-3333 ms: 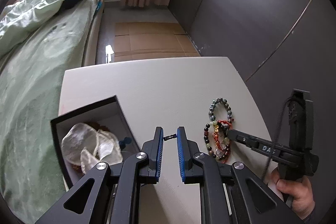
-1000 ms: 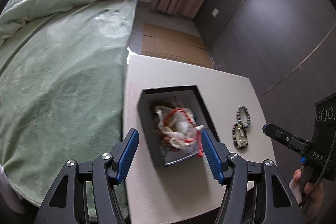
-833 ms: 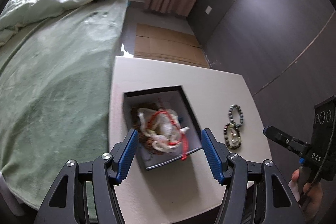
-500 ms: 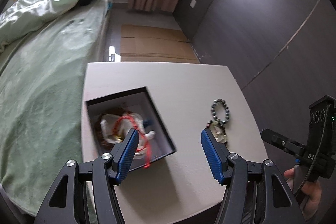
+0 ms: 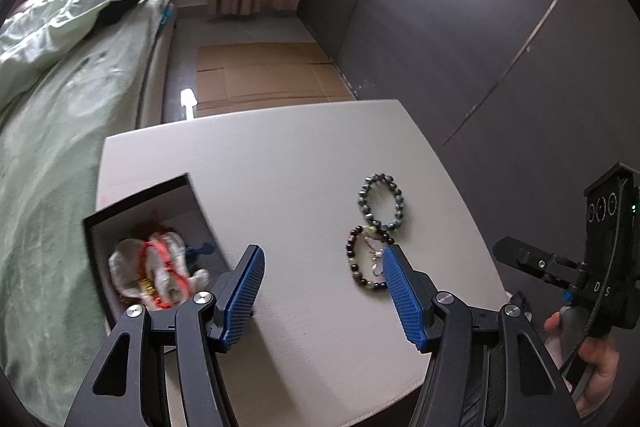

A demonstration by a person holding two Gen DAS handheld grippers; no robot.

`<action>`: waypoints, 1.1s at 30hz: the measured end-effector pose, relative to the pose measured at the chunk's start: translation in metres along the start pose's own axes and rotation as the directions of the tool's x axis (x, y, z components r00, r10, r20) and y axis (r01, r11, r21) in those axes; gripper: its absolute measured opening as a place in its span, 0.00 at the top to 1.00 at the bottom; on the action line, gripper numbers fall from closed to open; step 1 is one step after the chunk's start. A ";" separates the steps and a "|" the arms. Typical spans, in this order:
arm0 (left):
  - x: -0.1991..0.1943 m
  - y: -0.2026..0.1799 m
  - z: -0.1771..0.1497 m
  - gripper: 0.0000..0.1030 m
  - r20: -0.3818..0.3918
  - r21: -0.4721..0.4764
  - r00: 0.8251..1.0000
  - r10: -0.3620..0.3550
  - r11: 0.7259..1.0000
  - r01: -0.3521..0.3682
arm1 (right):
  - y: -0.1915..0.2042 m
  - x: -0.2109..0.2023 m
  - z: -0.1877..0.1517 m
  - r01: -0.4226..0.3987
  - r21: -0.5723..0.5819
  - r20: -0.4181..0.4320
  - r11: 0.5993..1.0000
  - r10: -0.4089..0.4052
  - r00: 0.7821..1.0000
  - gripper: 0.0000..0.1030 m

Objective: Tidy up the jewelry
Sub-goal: 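Move the left tool to the black bead bracelet with butterfly pendant, then close the left tool on the black bead bracelet and lift it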

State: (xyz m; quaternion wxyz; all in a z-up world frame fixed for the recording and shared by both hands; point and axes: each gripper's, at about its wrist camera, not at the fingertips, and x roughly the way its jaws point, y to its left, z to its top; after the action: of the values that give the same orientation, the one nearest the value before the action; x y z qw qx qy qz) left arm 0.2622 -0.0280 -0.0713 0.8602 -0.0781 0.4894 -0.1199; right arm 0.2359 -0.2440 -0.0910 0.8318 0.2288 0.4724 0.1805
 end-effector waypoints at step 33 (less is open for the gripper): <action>0.103 -0.043 -0.020 0.93 -0.183 0.137 0.977 0.114 0.986 -0.089 | -0.033 -0.002 -0.001 -0.018 0.025 0.018 1.000 0.018 1.000 0.15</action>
State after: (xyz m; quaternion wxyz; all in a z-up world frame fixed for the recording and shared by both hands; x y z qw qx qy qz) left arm 0.2900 -0.0982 -0.1556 0.8178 0.0144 0.5640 -0.1139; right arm 0.2372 -0.2719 -0.1082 0.8313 0.2453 0.4652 0.1800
